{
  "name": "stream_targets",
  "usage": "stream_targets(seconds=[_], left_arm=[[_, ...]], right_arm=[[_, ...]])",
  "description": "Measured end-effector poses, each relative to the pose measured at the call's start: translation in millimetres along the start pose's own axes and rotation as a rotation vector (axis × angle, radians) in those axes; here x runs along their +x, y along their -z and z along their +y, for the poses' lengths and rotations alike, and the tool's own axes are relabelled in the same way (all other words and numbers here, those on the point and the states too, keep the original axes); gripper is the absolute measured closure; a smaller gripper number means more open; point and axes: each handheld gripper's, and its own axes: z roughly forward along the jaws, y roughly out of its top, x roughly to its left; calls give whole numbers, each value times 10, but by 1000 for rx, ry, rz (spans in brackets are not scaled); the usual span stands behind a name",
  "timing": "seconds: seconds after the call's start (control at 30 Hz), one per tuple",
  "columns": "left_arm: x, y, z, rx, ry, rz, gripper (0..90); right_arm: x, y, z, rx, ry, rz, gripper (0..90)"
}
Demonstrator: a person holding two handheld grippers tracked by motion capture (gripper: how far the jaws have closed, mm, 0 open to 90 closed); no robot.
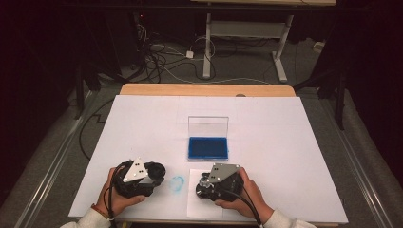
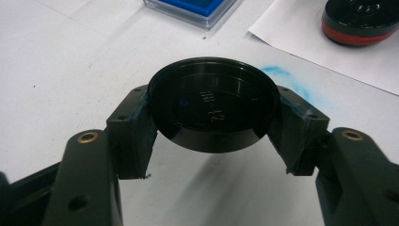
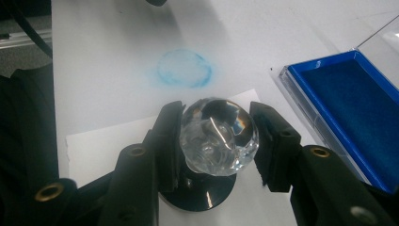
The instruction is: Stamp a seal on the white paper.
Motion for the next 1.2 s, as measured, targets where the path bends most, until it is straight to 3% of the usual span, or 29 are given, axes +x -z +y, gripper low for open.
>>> stream_targets(seconds=[0.2,0.27,0.47,0.7,1.2], left_arm=[[-6,-4,2,2,0,-1,368],[-9,-6,1,2,1,-3,368],[-9,-5,0,3,1,-3,368],[-13,-15,1,4,2,-5,368],[-14,-8,-2,3,5,-7,368]], right_arm=[[15,-6,-6,5,3,-3,573],[42,-9,2,15,26,-12,573],[53,-17,3,20,12,-18,573],[110,-12,3,32,49,-37,572],[100,-2,-11,33,47,-34,573]])
